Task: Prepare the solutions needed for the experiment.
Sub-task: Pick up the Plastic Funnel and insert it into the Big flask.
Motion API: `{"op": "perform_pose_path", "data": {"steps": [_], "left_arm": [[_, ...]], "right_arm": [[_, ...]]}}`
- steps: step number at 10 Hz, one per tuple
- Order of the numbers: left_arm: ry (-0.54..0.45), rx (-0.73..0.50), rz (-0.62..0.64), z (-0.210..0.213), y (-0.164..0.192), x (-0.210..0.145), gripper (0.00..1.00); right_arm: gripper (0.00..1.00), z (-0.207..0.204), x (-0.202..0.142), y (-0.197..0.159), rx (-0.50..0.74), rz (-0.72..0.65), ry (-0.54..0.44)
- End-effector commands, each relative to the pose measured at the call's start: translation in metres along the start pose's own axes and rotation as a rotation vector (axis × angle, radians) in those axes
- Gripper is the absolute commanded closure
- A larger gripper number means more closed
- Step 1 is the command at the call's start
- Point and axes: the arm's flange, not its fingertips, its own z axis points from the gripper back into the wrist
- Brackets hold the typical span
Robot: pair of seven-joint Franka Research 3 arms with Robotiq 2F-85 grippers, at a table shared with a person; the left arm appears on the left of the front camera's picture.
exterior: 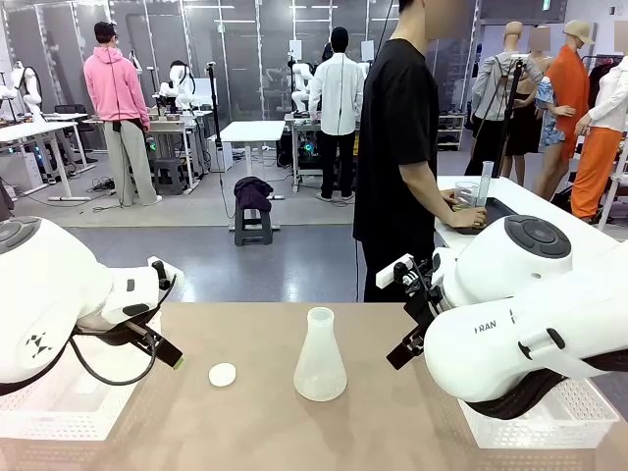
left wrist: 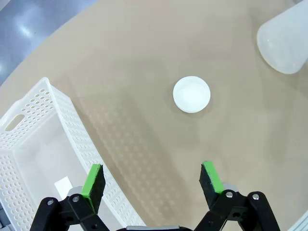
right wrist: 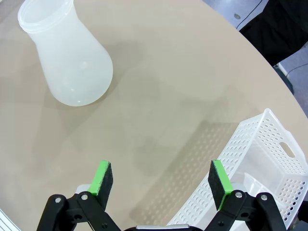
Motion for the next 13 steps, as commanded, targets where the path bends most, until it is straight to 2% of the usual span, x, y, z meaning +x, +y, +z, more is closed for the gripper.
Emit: {"op": "perform_pose_path", "data": {"steps": [1,13], "left_arm": [[0.0,0.0,0.001,0.0,0.0002,0.0,0.0],[0.0,0.0,0.001,0.0,0.0002,0.0,0.0]], "right_arm": [[0.0,0.0,0.0005,0.0018,0.003,-0.005,-0.001],[0.0,0.0,0.0005,0.0018,0.003,-0.005,-0.001]]}}
